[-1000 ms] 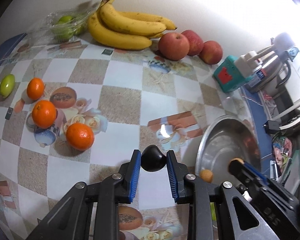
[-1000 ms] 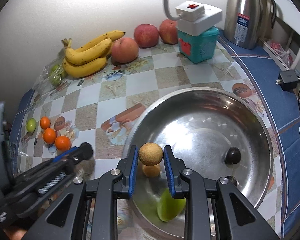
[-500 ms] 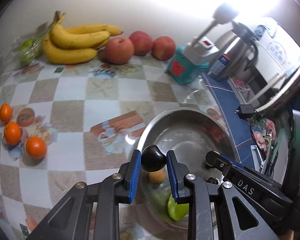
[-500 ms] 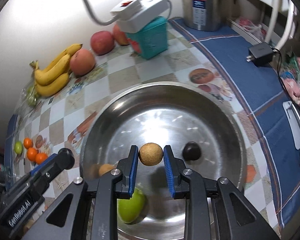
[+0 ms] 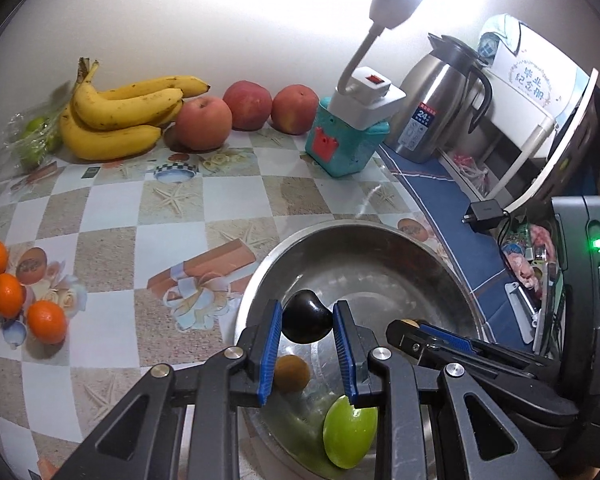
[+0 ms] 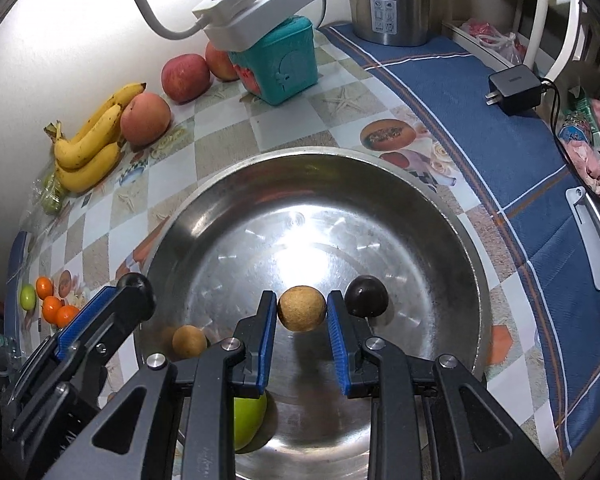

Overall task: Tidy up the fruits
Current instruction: 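Carry the plum over the basin with the left tool while the right tool holds the kiwi there, then open both tools to drop the plum and kiwi into the basin, then move both tools back from the basin toward the tangerines, then grasp a tangerine with the right tool while the left tool grasps another tangerine, then lift both tangerines and carry them toward the steel basin with both tools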

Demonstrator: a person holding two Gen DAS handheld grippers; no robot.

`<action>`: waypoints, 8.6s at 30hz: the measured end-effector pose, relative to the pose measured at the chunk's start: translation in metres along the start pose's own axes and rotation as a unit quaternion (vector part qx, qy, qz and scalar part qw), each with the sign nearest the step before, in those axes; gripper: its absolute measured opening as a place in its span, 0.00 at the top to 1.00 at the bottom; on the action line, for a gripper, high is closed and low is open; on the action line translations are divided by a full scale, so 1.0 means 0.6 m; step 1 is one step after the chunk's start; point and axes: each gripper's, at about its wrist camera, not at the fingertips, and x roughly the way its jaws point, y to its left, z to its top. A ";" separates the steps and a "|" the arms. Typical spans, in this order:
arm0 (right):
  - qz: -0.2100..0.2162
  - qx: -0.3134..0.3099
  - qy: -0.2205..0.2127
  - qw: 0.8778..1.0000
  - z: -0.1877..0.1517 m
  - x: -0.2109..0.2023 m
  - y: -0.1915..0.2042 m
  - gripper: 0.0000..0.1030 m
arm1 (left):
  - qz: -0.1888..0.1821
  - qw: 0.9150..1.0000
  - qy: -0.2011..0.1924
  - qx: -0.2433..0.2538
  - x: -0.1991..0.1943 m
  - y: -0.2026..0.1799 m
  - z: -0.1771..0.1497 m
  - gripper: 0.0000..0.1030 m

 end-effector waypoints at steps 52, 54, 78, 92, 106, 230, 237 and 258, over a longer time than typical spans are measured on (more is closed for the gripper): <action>0.003 -0.009 -0.007 1.000 0.000 -0.006 0.011 0.74 | 0.037 0.999 0.020 -0.022 -0.007 0.028 0.013 0.55; 0.002 -0.013 -0.007 1.000 0.000 -0.008 0.015 0.74 | 0.053 0.998 0.027 -0.023 -0.010 0.036 0.015 0.54; -0.029 -0.049 -0.029 0.998 -0.003 -0.010 0.039 0.31 | 0.169 0.971 0.095 -0.141 -0.008 0.149 -0.005 0.00; -0.034 -0.055 -0.031 0.997 -0.005 -0.007 0.042 0.14 | 0.179 0.964 0.108 -0.164 -0.007 0.169 -0.009 0.00; -0.036 -0.056 -0.036 0.997 -0.007 -0.006 0.041 0.11 | 0.203 0.961 0.106 -0.154 -0.006 0.171 -0.008 0.00; 0.049 -0.210 -0.049 0.975 -0.094 -0.015 0.348 0.64 | 0.128 0.973 0.068 -0.178 -0.161 0.312 0.036 0.68; 0.047 -0.186 -0.046 0.980 -0.094 -0.033 0.302 0.64 | 0.122 0.973 0.074 -0.183 -0.161 0.311 0.024 0.68; 0.045 -0.146 -0.010 0.988 -0.084 -0.008 0.255 0.64 | 0.095 0.968 0.086 -0.215 -0.094 0.346 0.003 0.47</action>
